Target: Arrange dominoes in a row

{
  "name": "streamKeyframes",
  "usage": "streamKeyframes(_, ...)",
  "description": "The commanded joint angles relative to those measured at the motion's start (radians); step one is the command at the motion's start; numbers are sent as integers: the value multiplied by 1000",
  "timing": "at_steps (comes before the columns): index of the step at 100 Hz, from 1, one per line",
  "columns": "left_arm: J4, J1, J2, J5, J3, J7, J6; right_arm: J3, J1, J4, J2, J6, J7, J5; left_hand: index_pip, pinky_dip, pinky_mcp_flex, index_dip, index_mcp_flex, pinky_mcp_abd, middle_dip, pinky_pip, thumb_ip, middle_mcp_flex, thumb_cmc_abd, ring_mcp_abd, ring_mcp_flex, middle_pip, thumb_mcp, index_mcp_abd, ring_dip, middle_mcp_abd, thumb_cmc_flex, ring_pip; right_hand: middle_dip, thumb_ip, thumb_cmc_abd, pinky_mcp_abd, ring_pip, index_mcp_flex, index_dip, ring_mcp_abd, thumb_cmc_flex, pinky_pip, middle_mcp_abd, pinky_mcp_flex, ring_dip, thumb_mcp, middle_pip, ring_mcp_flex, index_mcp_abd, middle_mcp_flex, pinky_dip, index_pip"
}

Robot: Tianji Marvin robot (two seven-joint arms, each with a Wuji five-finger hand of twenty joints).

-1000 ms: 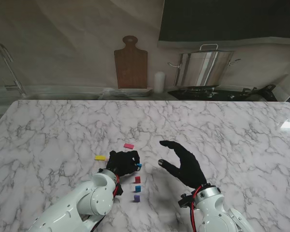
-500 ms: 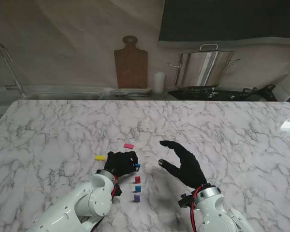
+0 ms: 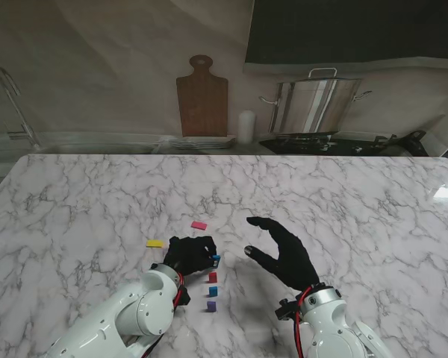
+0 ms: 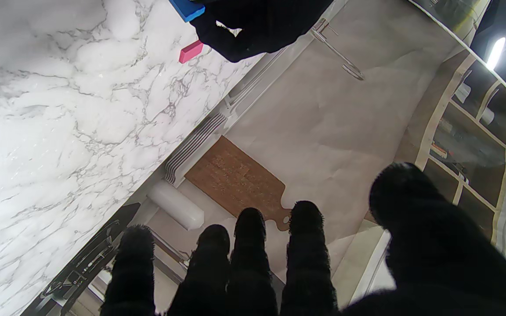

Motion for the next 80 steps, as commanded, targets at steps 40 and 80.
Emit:
streamKeyframes(40,10,-8,5,9,14,-40,6,0,-1,3,-2,6,-1,0,14,10,-19,29,13,-10,38,-32,32,-12,38,-6,-45,22,-21,-4,12,-6,59,17,7,23,22,-1,-5,-15,13,-18,26,9,-3,2,-11,22,13,22,-11,-8,13,12)
streamKeyframes(80,4,-5,8,22,8,-42,3,-1,-2,2,-2,7,0,0,11,31,-26,52,-2,-11,99,-86,42,-100,45,15,-98,92,-26,-6,25,10,72,14,6,23,22,-1,-6,-14,13,-17,27,9,-3,1,-11,22,13,21,-11,-9,13,12)
